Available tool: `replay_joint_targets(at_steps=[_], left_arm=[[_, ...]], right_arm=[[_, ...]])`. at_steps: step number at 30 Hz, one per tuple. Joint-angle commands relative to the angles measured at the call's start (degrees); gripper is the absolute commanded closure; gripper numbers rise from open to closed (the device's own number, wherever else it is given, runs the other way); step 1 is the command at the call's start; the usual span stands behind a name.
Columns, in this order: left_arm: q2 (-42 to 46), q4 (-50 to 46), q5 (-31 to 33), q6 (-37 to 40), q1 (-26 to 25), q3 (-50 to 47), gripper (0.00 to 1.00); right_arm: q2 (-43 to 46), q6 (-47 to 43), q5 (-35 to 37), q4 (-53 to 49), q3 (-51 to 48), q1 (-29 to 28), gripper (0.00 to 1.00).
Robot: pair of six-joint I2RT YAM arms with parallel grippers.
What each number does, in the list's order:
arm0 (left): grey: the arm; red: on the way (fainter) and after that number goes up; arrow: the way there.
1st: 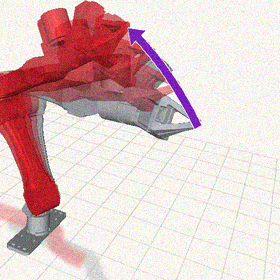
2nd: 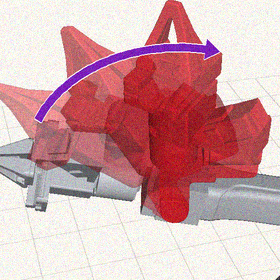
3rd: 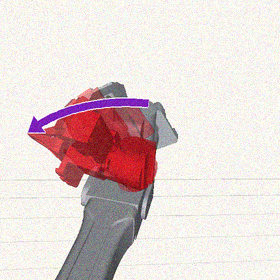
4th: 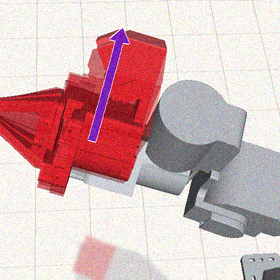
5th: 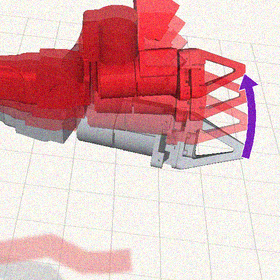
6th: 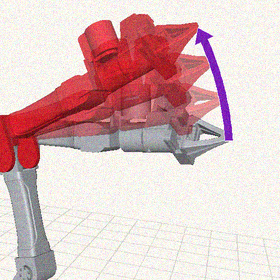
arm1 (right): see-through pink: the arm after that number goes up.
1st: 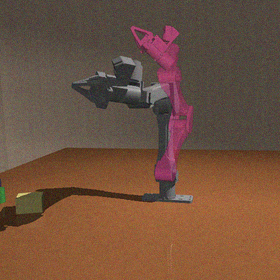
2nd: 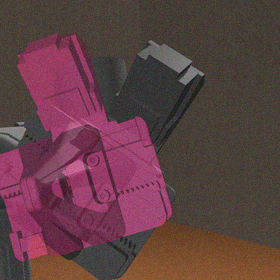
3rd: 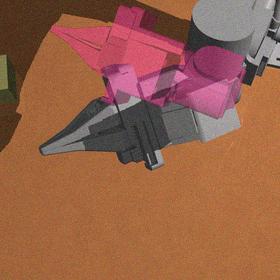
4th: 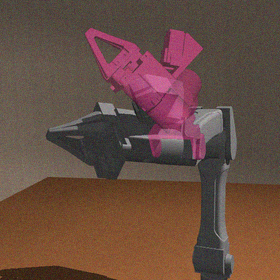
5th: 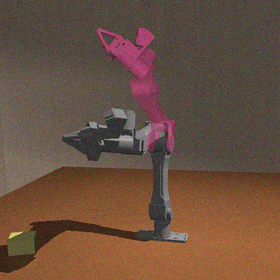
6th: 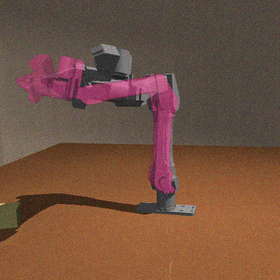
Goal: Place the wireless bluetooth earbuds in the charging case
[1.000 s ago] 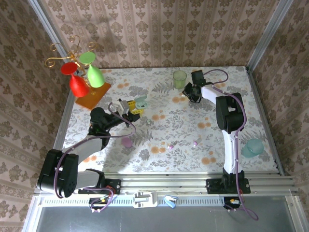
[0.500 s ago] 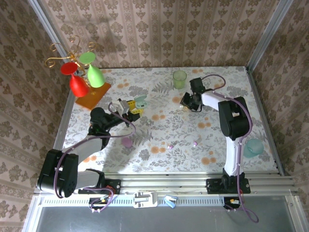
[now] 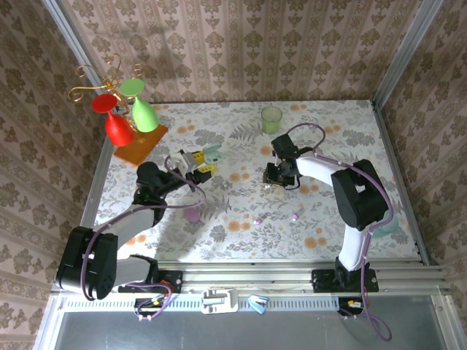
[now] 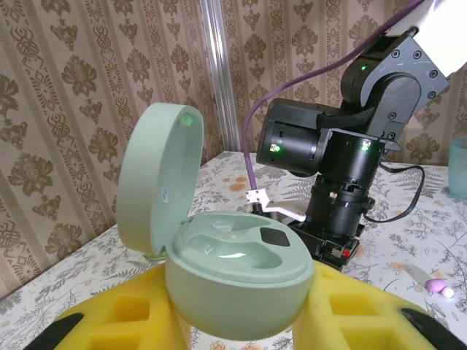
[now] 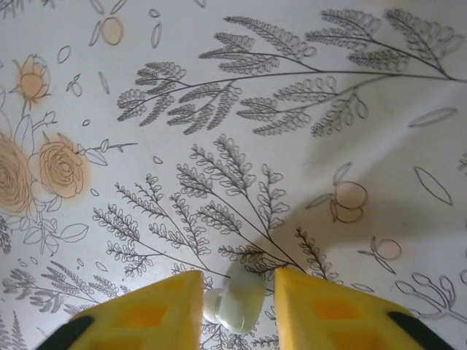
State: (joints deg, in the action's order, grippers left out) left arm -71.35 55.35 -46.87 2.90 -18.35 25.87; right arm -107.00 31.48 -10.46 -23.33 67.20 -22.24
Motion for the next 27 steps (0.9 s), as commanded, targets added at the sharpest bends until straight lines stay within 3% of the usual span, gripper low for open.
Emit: replay_joint_targets(at_steps=[1, 13, 27], left_arm=[[1.08, 0.17, 0.73, 1.87, -0.36, -0.47, 0.77], [-0.44, 1.25, 1.01, 1.24, -1.16, -0.12, 0.77], [-0.48, 1.60, 1.60, 1.32, -1.69, -0.81, 0.77]], right_arm=[[2.81, -0.60, -0.29, 3.29, -2.69, 0.36, 0.58], [5.08, 6.44, -7.18, 14.57, -10.37, 1.21, 0.59], [2.59, 8.29, -7.25, 15.20, -10.88, 1.67, 0.74]])
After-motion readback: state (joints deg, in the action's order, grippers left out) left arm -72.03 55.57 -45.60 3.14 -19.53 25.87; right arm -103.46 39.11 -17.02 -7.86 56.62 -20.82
